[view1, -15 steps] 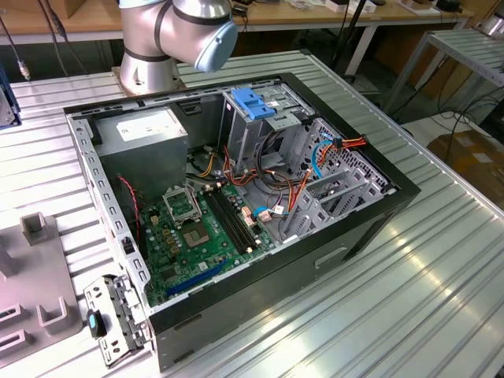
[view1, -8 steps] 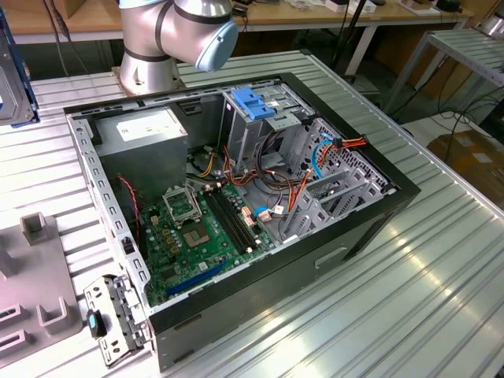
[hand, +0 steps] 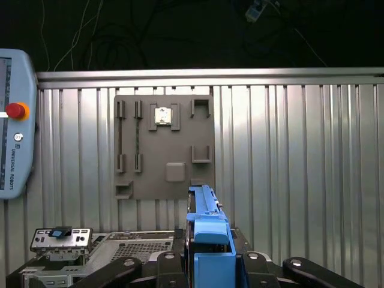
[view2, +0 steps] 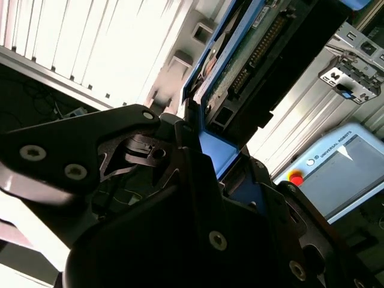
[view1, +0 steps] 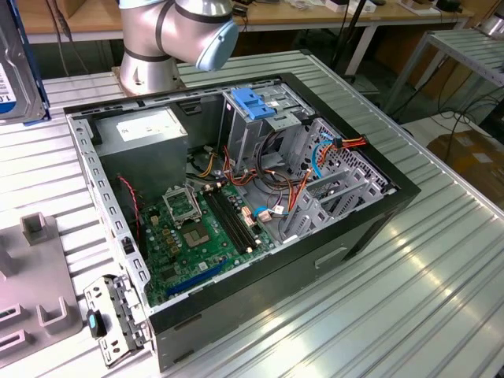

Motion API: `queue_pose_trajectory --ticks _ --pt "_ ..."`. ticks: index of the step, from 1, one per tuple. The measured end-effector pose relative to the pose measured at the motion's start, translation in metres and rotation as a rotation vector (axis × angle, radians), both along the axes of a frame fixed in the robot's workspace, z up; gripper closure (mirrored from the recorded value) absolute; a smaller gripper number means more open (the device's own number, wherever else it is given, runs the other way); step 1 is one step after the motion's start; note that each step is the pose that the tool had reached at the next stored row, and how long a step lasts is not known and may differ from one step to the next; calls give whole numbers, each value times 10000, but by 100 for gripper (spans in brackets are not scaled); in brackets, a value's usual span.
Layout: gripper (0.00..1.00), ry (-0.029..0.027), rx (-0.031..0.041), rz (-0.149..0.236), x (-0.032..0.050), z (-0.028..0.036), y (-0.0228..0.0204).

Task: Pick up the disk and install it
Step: 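Pick up the disk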

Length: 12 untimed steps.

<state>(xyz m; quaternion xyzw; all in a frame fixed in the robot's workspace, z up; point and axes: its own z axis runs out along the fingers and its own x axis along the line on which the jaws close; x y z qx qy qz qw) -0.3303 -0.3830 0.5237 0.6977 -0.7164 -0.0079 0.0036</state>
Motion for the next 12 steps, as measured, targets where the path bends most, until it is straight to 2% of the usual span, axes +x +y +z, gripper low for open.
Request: queue_pose_trajectory --ticks 12 --pt "63 1 -1 0 178 1 -2"
